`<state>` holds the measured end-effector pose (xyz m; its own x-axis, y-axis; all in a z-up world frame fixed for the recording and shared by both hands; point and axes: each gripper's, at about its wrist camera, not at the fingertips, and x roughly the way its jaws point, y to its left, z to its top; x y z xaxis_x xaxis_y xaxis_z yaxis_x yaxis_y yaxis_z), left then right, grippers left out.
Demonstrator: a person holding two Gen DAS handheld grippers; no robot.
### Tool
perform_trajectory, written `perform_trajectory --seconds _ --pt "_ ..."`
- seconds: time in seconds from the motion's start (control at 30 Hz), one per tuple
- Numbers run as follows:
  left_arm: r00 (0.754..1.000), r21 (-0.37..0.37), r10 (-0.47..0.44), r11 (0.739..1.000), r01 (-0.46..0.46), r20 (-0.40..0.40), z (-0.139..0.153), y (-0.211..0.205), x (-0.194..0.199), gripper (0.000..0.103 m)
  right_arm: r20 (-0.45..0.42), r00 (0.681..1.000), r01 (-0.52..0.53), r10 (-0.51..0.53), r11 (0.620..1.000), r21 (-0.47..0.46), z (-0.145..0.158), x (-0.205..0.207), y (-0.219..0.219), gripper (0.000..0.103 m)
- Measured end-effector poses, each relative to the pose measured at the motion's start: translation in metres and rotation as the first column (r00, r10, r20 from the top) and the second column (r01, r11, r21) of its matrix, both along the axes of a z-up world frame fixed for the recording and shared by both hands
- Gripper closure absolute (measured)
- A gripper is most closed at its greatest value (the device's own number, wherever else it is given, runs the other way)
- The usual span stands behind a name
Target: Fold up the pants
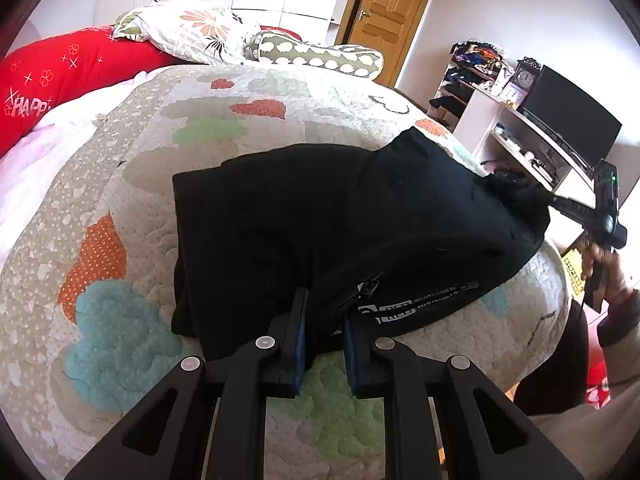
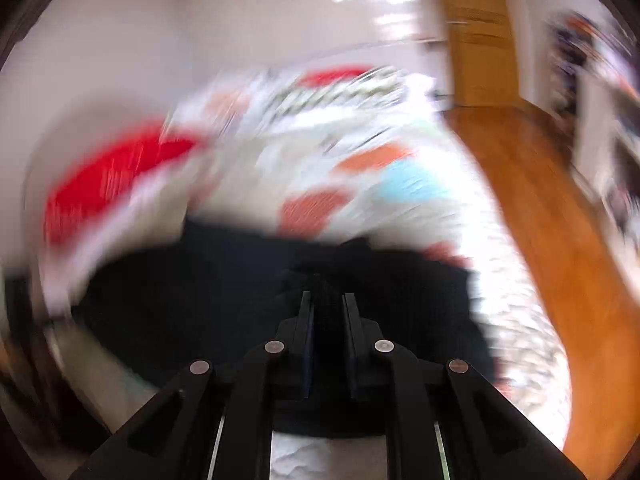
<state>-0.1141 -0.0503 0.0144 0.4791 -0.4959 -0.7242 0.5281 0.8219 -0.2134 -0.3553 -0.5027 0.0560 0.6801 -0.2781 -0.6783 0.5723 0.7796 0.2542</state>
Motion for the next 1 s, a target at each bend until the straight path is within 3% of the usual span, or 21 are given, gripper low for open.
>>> perform_trajectory --seconds 0.07,0.13,0.17,0.27,0.33,0.4,0.43,0.5,0.6,0.73,0.87,0.93,0.97,1.0 --pt "1.0 0.001 -0.014 1.0 0.014 0.002 0.0 0.003 -0.002 0.086 0.008 0.991 0.132 -0.132 0.99 0.044 -0.002 -0.023 -0.021 0.091" --pt "1.0 0.015 -0.023 1.0 0.023 -0.013 -0.004 0.005 -0.004 0.083 -0.079 0.966 0.253 -0.247 0.963 0.088 -0.018 -0.044 -0.041 0.086" --pt "1.0 0.018 -0.023 1.0 0.023 -0.02 -0.005 0.006 -0.004 0.083 -0.176 0.941 0.306 -0.288 0.948 0.084 -0.03 -0.052 -0.048 0.086" --pt "0.999 0.014 -0.029 0.999 0.029 -0.024 -0.002 0.013 -0.014 0.077 -0.193 0.93 0.336 -0.313 0.937 0.098 -0.031 -0.07 -0.049 0.085" --pt "1.0 0.02 -0.025 0.999 0.026 -0.014 0.005 0.018 -0.019 0.075 -0.183 0.925 0.344 -0.334 0.938 0.028 -0.013 -0.074 -0.04 0.074" --pt "1.0 0.035 0.002 0.999 -0.002 0.004 0.014 0.025 -0.022 0.043 -0.139 0.952 0.276 -0.273 0.961 0.002 0.003 -0.058 -0.032 0.063" --pt "0.999 0.041 0.041 0.998 -0.042 0.024 0.02 0.032 -0.023 0.018 -0.112 0.968 0.228 -0.225 0.974 0.007 0.01 -0.047 -0.027 0.06" --pt "0.996 -0.019 0.082 0.996 -0.082 0.031 0.034 0.047 -0.023 0.019 -0.044 0.997 0.067 -0.066 0.997 0.025 0.02 -0.013 -0.006 0.048" --pt "0.989 -0.111 0.147 0.983 -0.145 0.009 0.047 0.064 -0.015 0.018 -0.02 0.99 -0.14 0.14 0.99 0.001 0.022 0.051 0.027 0.042" --pt "0.978 -0.084 0.206 0.975 -0.206 -0.013 0.049 0.061 0.005 0.018 -0.008 0.952 -0.307 0.307 0.95 -0.05 0.015 0.136 0.058 0.035" --pt "0.967 -0.031 0.252 0.967 -0.254 -0.044 0.039 0.043 0.038 0.018 -0.063 0.912 -0.408 0.406 0.913 -0.016 -0.005 0.212 0.07 0.029" --pt "0.965 -0.031 0.252 0.966 -0.255 -0.073 0.033 0.032 0.056 0.02 -0.11 0.892 -0.441 0.438 0.898 -0.004 -0.018 0.238 0.073 0.029" --pt "0.966 -0.025 0.242 0.969 -0.245 -0.09 0.029 0.024 0.065 0.028 -0.124 0.886 -0.45 0.448 0.893 0.008 -0.023 0.246 0.075 0.032" --pt "0.967 -0.014 0.233 0.972 -0.235 -0.099 0.028 0.016 0.069 0.047 -0.159 0.866 -0.473 0.474 0.88 0.05 -0.036 0.259 0.074 0.06"
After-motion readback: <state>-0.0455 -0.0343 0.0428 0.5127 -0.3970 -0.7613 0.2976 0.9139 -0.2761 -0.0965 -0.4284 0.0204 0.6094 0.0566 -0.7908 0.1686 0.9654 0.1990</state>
